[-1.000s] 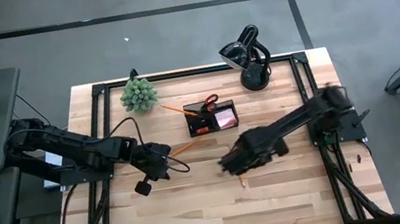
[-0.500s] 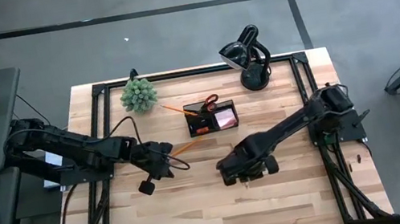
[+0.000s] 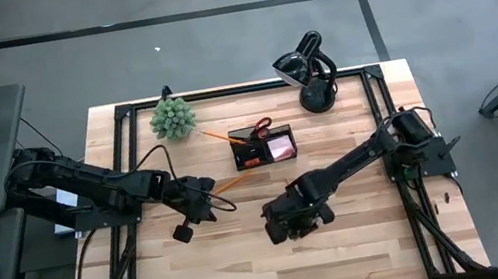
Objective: Pick and place office supplies into organizer
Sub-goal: Put the left pencil into the desk organizer
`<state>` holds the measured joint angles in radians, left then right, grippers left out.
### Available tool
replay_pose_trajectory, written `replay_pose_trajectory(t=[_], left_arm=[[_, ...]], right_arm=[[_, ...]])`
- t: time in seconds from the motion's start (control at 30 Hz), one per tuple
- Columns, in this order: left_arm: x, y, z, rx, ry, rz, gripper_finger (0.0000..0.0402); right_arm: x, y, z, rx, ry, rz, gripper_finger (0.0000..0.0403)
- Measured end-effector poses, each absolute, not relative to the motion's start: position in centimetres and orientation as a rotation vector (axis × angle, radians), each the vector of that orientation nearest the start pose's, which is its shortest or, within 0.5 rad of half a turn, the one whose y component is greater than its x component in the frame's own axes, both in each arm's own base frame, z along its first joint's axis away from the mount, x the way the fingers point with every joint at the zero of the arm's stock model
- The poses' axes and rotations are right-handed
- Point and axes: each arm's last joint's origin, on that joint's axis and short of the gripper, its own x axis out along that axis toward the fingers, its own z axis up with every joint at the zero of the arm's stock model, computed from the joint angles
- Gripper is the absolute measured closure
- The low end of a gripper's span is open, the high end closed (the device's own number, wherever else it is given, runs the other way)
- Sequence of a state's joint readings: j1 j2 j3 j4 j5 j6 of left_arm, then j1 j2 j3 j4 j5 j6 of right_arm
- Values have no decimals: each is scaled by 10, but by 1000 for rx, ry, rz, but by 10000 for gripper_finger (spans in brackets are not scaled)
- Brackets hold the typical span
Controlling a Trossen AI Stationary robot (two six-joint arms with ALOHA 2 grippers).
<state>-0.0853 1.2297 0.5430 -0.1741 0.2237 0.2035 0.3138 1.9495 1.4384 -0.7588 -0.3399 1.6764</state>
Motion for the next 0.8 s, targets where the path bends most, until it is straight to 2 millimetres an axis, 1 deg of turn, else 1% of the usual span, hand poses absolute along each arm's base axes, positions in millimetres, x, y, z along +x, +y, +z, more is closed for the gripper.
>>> replay_pose_trajectory(t=[0.1, 0.3, 0.43, 0.6, 0.7, 0.8], left_arm=[[221, -25, 171, 131, 827, -374, 396], [221, -25, 171, 133, 828, -369, 396], [221, -25, 171, 133, 828, -369, 396], [221, -25, 171, 133, 828, -369, 396], [221, -25, 171, 133, 828, -369, 396], [221, -25, 171, 133, 828, -369, 396]], right_arm=[[370, 132, 193, 1390, 1441, -541, 333], [372, 134, 194, 1405, 1462, -480, 371], [372, 134, 194, 1423, 1484, -470, 391], [372, 135, 194, 1472, 1492, -513, 398], [369, 133, 193, 1487, 1492, -602, 388], [364, 131, 191, 1479, 1497, -697, 369]])
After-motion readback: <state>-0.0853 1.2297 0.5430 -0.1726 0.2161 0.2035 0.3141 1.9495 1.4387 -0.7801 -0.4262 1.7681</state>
